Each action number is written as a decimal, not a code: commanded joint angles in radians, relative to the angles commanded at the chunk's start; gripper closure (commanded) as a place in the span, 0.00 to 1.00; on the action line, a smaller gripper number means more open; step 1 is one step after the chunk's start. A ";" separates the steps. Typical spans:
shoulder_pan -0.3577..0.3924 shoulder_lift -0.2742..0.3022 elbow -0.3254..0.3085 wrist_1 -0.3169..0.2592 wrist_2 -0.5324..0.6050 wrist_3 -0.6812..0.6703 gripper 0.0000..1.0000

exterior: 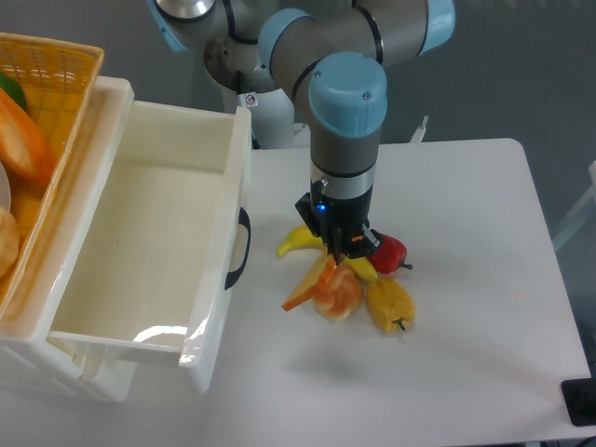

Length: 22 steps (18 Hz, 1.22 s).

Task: Place the bread slice in the upper white drawer
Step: 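Close the gripper on the orange-crusted bread slice among the toy foods, then lift the bread slice and carry it over the open white drawer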

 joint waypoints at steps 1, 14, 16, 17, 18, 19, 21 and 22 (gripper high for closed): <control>0.003 0.009 0.000 -0.009 0.000 0.000 1.00; 0.015 0.083 0.067 -0.149 -0.084 -0.184 1.00; 0.021 0.092 0.067 -0.155 -0.141 -0.265 1.00; 0.031 0.106 0.067 -0.156 -0.165 -0.294 1.00; 0.034 0.121 0.067 -0.164 -0.185 -0.308 1.00; 0.035 0.130 0.066 -0.178 -0.199 -0.313 1.00; 0.038 0.155 0.066 -0.199 -0.224 -0.325 1.00; 0.043 0.161 0.066 -0.206 -0.245 -0.339 1.00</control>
